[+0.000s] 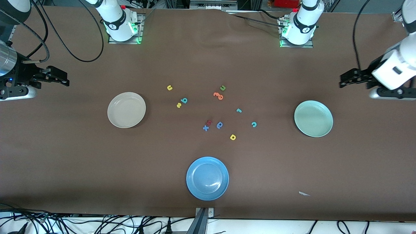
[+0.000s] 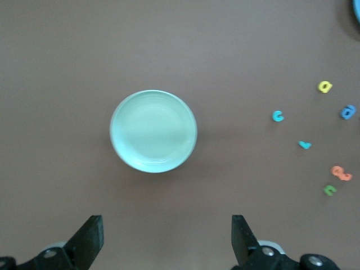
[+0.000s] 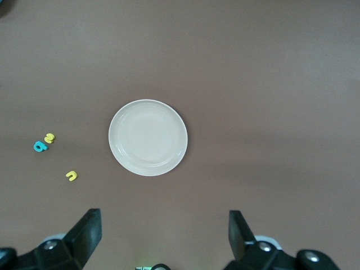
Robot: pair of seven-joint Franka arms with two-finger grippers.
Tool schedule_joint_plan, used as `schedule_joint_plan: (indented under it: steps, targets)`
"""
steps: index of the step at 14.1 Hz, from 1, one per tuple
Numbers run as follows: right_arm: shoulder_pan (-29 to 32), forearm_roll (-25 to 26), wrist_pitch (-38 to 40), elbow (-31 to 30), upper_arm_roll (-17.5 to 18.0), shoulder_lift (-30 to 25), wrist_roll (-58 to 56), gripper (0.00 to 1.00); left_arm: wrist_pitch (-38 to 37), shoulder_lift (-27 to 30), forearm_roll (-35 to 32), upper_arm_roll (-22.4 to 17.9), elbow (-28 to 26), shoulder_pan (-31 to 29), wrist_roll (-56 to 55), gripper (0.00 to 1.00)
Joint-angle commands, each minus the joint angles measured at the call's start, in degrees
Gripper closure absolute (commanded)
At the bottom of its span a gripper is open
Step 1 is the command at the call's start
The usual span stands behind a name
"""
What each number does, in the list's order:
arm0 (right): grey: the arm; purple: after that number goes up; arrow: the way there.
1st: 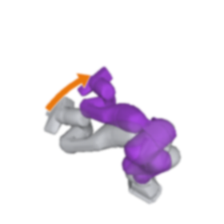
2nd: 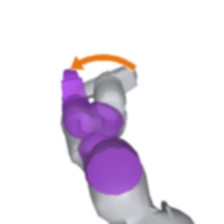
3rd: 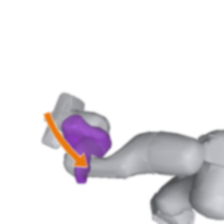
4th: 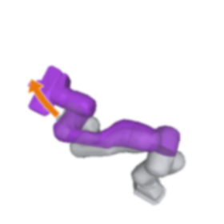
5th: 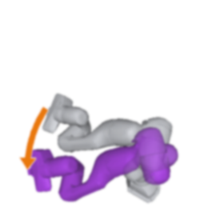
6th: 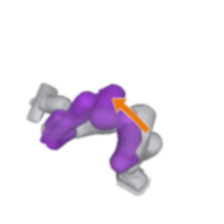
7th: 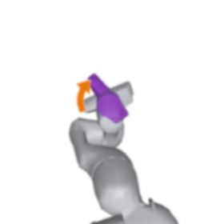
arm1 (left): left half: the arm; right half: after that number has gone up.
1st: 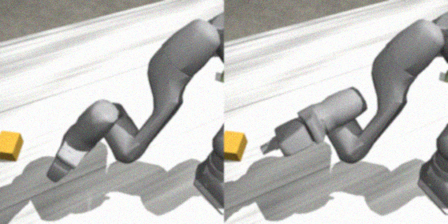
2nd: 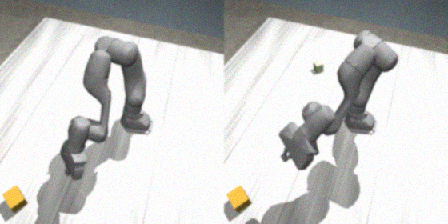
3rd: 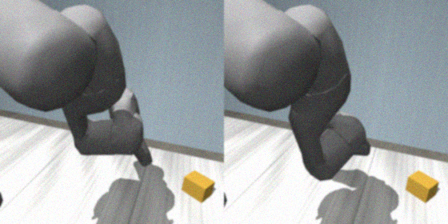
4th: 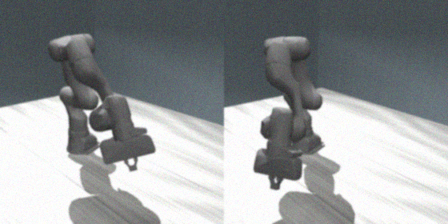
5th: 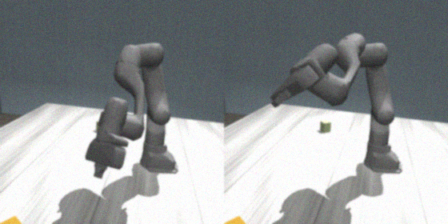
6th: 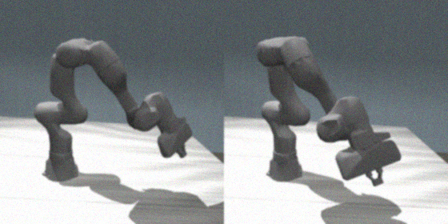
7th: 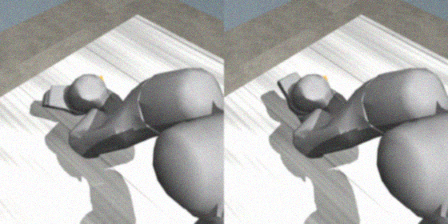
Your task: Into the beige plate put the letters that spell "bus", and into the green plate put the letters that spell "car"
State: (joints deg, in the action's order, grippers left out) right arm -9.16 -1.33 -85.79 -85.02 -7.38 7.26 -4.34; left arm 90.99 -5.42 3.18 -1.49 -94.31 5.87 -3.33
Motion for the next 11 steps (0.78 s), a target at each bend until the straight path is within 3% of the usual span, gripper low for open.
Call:
schedule_joint_plan:
  steps: [1, 5, 8, 11]
  targets:
    - [-1.55, -0.43, 0.09, 0.64, 0.17, 1.35, 7.51, 0.00, -0.72, -12.07, 0.95, 1.14, 8.26, 3.88, -4.76, 0.00]
    - [-4.63, -0.78, -0.26, 0.64, 0.61, 3.37, 11.97, 0.00, -0.82, -12.07, 1.65, 1.22, 8.35, 3.44, -5.28, 0.00]
    - [-7.09, -2.81, -4.81, -0.58, 1.74, 5.30, 16.01, 0.00, 0.84, -14.52, 1.74, 1.57, 8.18, 5.81, -7.74, 0.00]
    - [-7.19, -2.63, -14.28, -8.98, 6.57, 4.61, 21.81, 0.00, 6.02, -17.95, 1.92, 1.57, 7.83, 8.88, -9.32, 0.00]
